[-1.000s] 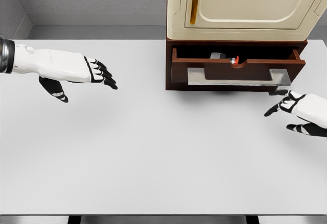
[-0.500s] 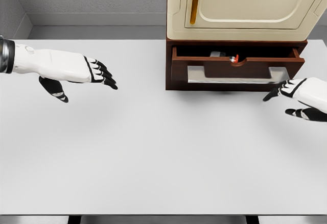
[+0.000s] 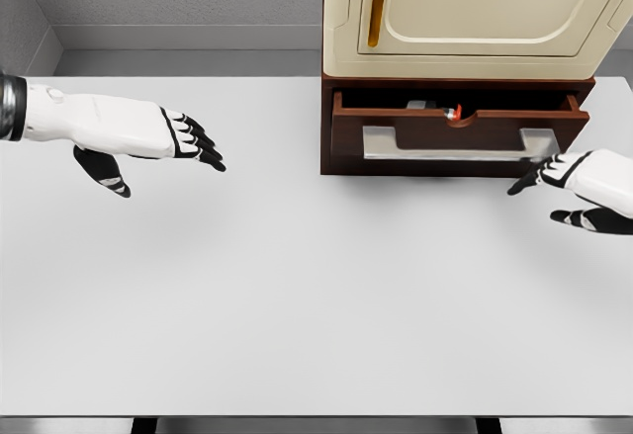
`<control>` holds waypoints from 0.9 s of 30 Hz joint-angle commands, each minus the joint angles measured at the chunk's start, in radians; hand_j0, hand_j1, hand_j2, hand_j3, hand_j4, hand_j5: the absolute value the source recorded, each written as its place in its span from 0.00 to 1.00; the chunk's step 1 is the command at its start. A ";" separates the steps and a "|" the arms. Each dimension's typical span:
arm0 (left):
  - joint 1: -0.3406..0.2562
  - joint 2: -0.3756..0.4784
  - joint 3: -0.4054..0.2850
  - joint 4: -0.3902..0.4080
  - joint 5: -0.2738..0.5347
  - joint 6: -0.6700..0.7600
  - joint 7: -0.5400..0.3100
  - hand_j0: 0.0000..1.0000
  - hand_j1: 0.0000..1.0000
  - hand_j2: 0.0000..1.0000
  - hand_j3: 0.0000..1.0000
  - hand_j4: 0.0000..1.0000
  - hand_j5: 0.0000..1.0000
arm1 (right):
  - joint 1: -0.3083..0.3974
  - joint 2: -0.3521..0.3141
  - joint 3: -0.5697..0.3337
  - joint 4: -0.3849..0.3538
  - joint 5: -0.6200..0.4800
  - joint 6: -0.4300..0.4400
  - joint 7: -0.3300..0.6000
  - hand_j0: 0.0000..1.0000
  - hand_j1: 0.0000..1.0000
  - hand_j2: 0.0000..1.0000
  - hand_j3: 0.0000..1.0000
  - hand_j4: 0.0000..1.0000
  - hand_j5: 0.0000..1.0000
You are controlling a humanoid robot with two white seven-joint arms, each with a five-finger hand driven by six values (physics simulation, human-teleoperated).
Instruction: Put the switch into the drawer with left arm, and close the drawer with right arm
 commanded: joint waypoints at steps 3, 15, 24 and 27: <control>0.000 0.000 0.001 0.001 0.005 0.002 0.000 1.00 1.00 1.00 1.00 1.00 1.00 | -0.012 0.003 0.012 0.021 0.004 0.003 -0.004 0.71 0.71 0.71 0.71 0.71 0.71; 0.000 0.000 0.001 0.002 0.005 0.002 0.000 1.00 1.00 1.00 1.00 1.00 1.00 | -0.077 0.015 0.043 0.066 0.012 0.003 -0.004 0.71 0.71 0.71 0.71 0.71 0.71; 0.000 0.000 0.003 0.003 0.005 0.002 0.000 1.00 1.00 1.00 1.00 1.00 1.00 | -0.092 0.015 0.043 0.083 0.018 0.003 -0.004 0.71 0.71 0.71 0.71 0.71 0.71; 0.000 0.000 0.003 0.003 0.005 0.002 0.000 1.00 1.00 1.00 1.00 1.00 1.00 | -0.110 0.016 0.054 0.090 0.018 0.003 -0.004 0.71 0.71 0.71 0.71 0.71 0.71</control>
